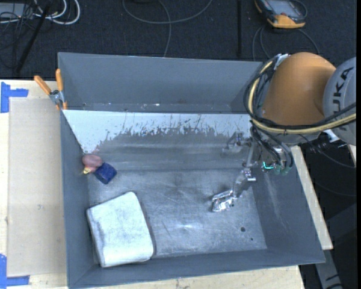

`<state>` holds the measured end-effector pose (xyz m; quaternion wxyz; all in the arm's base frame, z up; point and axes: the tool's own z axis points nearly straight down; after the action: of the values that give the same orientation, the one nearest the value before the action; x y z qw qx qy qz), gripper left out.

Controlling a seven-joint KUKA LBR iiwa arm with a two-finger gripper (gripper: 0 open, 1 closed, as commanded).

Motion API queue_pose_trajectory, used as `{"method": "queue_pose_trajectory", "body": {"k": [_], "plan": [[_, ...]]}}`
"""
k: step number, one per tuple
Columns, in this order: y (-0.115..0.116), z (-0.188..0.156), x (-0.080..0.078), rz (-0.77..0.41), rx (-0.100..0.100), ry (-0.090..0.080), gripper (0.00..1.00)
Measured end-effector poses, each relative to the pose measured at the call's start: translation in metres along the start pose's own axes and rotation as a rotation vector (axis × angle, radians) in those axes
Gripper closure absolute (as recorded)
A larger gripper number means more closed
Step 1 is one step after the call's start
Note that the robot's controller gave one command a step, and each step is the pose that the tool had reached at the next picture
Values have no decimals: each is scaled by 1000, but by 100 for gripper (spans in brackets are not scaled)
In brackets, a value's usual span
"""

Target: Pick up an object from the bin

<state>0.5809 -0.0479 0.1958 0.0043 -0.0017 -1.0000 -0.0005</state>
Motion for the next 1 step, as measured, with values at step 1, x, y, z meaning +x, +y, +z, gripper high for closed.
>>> {"method": "queue_pose_trajectory", "body": {"k": [1], "plan": [[-8,111,-2,-55,0,1,0]]}}
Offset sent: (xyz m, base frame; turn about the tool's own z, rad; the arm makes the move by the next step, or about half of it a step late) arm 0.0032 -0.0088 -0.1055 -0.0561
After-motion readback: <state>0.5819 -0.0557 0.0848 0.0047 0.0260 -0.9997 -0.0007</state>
